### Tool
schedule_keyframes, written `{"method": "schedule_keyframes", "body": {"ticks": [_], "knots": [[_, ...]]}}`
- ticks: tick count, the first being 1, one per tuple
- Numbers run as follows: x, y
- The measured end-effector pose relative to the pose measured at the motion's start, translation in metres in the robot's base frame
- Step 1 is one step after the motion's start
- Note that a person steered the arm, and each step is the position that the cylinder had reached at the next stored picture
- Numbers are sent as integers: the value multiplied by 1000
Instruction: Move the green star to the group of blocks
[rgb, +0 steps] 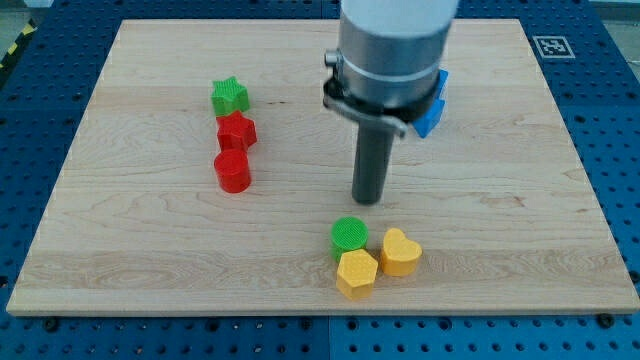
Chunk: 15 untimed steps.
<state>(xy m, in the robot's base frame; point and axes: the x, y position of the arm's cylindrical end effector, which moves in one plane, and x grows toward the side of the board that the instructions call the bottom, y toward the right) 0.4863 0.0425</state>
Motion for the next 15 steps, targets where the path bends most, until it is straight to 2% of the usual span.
{"method": "schedule_keyframes", "body": {"ticks": [2,3,4,5,6,9,13,15], "knots": [[-145,-39],[-198,-91],[-197,-182],[-142,-224],[-131,-203],[-117,-60],[-99,0],[-42,0]]}}
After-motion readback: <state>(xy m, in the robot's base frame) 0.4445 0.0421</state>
